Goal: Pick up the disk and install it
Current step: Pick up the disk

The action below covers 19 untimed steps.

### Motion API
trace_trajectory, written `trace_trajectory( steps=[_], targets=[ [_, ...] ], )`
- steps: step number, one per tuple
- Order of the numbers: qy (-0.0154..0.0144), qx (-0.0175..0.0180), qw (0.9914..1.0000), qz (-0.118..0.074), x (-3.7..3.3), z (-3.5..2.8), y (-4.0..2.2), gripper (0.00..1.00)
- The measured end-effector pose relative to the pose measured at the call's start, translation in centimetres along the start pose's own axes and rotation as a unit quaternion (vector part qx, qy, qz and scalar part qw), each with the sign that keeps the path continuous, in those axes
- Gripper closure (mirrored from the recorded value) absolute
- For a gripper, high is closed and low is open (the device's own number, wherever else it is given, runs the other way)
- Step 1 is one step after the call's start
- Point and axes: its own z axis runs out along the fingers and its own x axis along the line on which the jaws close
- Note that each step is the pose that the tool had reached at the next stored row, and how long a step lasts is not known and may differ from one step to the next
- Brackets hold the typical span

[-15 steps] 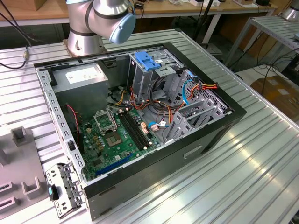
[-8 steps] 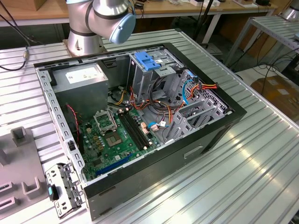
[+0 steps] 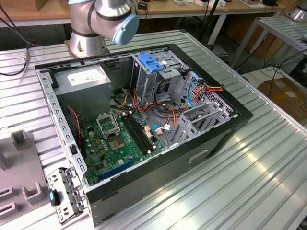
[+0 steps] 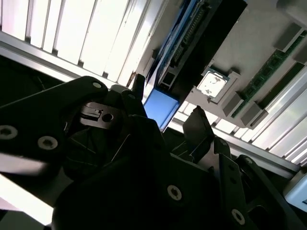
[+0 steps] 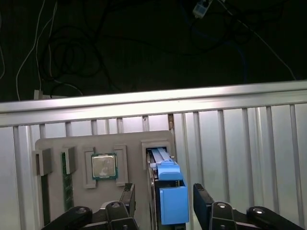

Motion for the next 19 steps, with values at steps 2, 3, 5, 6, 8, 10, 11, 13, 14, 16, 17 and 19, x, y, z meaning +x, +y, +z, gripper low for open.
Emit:
trace_trajectory(
  steps=[2, 3, 5, 6, 8, 10, 11, 13, 14, 16, 17, 19],
  targets=[
    [0.0000, 0.0005, 1.00000, 0.000, 0.00, 0.31, 0.00, 0.42],
    [-0.0001, 0.0011, 1.00000, 0.000, 0.00, 0.36, 0.00, 0.42],
    [0.0001, 0.0015, 1.00000, 0.000, 0.00, 0.37, 0.00, 0.49],
    [0.0005, 0.0016, 1.00000, 0.000, 0.00, 0.38, 0.00, 0.49],
    [0.0026, 0.0084, 0.99996, 0.000, -0.12, 0.53, 0.01, 0.49],
    [0.0033, 0.0137, 0.99990, 0.000, -0.27, 0.66, 0.04, 0.49],
    [0.0032, 0.0156, 0.99987, 0.000, -0.27, 0.81, 0.15, 0.49],
    [0.0003, 0.0156, 0.99988, 0.000, -0.23, 1.05, 0.47, 0.49],
    [-0.0008, 0.0155, 0.99988, 0.000, -0.24, 1.07, 0.49, 0.49],
    [-0.0022, 0.0154, 0.99988, 0.000, -0.23, 1.08, 0.61, 0.49],
    [-0.0028, 0.0153, 0.99988, 0.001, -0.23, 1.10, 0.67, 0.49],
    [-0.0041, 0.0145, 0.99988, 0.003, -0.23, 1.29, 0.72, 0.49]
  ],
)
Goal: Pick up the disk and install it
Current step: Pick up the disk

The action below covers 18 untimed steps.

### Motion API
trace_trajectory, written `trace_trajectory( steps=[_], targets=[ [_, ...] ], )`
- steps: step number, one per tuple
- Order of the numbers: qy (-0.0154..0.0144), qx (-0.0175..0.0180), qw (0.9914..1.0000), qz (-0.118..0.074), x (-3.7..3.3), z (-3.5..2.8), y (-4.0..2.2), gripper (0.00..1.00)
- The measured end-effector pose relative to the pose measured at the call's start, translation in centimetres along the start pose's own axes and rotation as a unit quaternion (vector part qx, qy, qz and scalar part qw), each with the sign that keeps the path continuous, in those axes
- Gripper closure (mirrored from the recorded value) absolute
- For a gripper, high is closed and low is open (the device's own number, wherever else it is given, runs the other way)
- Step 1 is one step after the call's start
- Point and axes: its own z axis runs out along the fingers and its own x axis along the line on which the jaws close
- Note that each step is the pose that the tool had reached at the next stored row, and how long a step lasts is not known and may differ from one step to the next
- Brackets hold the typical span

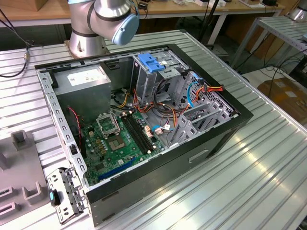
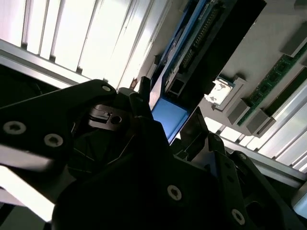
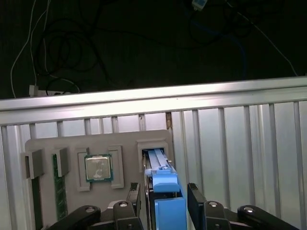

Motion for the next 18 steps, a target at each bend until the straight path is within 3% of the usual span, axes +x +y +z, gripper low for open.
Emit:
trace_trajectory(
  steps=[3, 14, 15, 18],
  targets=[
    [0.0003, -0.0063, 0.99997, 0.005, 0.01, 0.20, 0.00, 0.49],
    [0.0003, -0.0063, 0.99996, 0.006, 0.02, 0.55, -0.06, 0.50],
    [0.0003, -0.0063, 0.99996, 0.006, 0.02, 0.55, -0.06, 0.57],
    [0.0003, -0.0063, 0.99996, 0.006, 0.02, 0.57, -0.06, 0.57]
  ],
)
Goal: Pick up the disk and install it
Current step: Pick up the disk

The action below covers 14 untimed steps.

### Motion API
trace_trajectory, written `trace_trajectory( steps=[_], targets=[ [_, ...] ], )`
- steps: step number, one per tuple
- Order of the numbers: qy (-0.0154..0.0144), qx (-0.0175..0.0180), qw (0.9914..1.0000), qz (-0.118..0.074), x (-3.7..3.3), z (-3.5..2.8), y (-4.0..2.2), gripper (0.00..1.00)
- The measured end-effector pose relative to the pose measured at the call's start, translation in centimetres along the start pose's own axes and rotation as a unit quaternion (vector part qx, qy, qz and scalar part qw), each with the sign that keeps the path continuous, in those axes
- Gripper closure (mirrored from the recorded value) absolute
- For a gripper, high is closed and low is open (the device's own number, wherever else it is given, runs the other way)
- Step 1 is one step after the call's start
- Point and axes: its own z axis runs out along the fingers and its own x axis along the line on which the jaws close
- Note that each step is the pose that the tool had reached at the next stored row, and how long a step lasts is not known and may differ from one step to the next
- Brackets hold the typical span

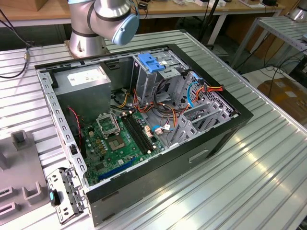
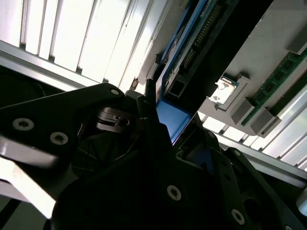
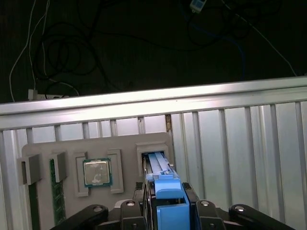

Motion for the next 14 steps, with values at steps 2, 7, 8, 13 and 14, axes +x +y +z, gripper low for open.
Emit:
trace_trajectory(
  steps=[2, 7, 8, 13, 14],
  targets=[
    [0.0000, 0.0000, 1.00000, 0.000, 0.00, 0.01, 0.00, 0.57],
    [0.0000, 0.0000, 1.00000, 0.000, 0.00, 0.02, 0.00, 0.62],
    [0.0000, 0.0000, 1.00000, 0.000, 0.00, 0.02, 0.00, 0.62],
    [0.0000, 0.0000, 1.00000, 0.000, 0.00, 0.02, 0.00, 0.63],
    [0.0000, 0.0000, 1.00000, -0.002, 0.00, 0.03, 0.00, 0.63]
  ],
)
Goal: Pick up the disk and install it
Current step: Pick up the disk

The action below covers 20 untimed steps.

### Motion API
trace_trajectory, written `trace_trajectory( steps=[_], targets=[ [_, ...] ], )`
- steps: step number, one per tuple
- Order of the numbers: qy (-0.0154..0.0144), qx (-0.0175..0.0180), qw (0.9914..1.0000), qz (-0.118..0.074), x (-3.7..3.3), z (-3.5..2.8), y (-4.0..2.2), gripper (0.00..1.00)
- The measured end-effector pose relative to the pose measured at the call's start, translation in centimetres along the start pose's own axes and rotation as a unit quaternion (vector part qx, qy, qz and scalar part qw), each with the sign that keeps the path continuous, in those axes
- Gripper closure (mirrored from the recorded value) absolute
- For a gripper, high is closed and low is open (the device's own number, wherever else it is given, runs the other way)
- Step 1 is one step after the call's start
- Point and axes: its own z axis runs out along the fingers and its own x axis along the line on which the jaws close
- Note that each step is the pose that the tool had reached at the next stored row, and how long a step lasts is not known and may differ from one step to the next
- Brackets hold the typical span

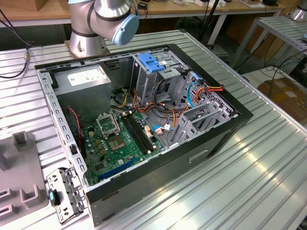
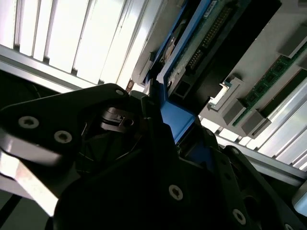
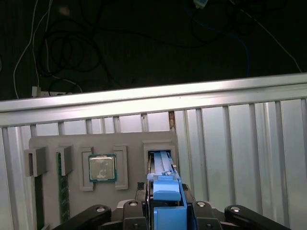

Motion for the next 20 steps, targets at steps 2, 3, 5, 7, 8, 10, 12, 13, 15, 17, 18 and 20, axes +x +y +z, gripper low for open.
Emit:
trace_trajectory(
  steps=[2, 3, 5, 7, 8, 10, 12, 13, 15, 17, 18, 20],
  targets=[
    [-0.0002, -0.0005, 0.99977, -0.021, -0.01, 0.00, 0.00, 0.63],
    [-0.0002, -0.0005, 0.99977, -0.022, 0.00, 0.00, 0.00, 0.63],
    [-0.0002, -0.0007, 0.99960, -0.028, 0.00, 0.00, 0.00, 0.63],
    [-0.0003, -0.0012, 0.99889, -0.047, 0.00, 0.00, 0.00, 0.63],
    [-0.0003, -0.0013, 0.99886, -0.048, 0.00, 0.00, 0.00, 0.63],
    [-0.0004, -0.0012, 0.99883, -0.048, 0.00, 0.00, 0.00, 0.63],
    [-0.0003, -0.0011, 0.99919, -0.040, 0.00, 0.01, 0.00, 0.63],
    [-0.0001, -0.0009, 0.99960, -0.028, 0.00, 0.02, -0.01, 0.63],
    [-0.0002, -0.0006, 0.99973, -0.023, 0.01, 0.04, 0.00, 0.63],
    [-0.0002, -0.0006, 0.99974, -0.023, 0.00, 0.04, 0.00, 0.63],
    [-0.0002, -0.0006, 0.99974, -0.023, 0.00, 0.04, 0.00, 0.63],
    [-0.0002, -0.0007, 0.99961, -0.028, 0.00, 0.04, 0.00, 0.63]
  ],
)
